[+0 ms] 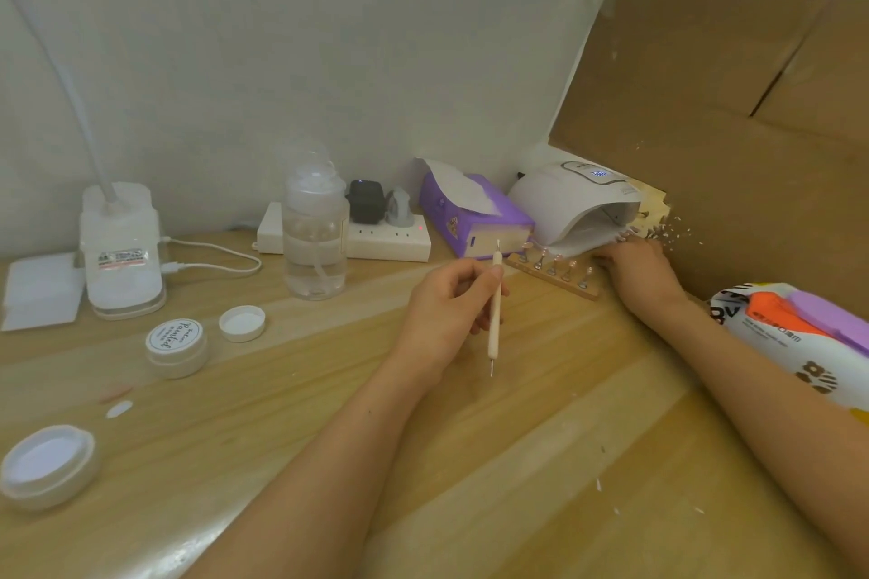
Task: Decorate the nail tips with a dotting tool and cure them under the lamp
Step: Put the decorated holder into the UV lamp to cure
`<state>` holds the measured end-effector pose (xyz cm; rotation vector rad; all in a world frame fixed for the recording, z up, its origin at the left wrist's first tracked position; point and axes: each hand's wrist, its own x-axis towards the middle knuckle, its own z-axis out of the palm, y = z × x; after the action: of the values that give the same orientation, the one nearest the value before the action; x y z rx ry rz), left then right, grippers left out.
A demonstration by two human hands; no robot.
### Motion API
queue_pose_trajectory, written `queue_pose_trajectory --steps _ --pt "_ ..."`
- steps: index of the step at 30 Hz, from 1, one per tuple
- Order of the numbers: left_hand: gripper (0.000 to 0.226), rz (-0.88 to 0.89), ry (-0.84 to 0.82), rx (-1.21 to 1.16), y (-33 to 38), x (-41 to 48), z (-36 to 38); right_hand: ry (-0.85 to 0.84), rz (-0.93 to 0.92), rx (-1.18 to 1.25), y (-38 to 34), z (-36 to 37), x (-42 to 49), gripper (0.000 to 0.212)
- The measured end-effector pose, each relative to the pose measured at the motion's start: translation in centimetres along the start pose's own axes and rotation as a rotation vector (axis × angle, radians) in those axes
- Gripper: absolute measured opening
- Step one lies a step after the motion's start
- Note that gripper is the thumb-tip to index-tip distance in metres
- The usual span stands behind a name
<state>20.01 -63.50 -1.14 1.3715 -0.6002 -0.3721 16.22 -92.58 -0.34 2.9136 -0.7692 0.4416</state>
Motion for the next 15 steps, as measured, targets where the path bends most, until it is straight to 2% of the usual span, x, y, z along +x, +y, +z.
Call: queue_pose_trajectory --steps 4,8,15 --pt "0.025 0.007 -0.001 0.002 0.1 0.0 0.0 0.072 -0.047 0.097 -0.6 -0.5 0.1 0.031" --pt "0.025 0.006 0.0 -0.003 0.0 0.0 0.0 0.052 -0.128 0.149 0.6 -0.9 -1.0 0.042" --pt "0.025 0.006 0.002 -0.001 0.1 -0.1 0.1 -0.018 -0.213 0.035 2.1 -0.3 -1.8 0.043"
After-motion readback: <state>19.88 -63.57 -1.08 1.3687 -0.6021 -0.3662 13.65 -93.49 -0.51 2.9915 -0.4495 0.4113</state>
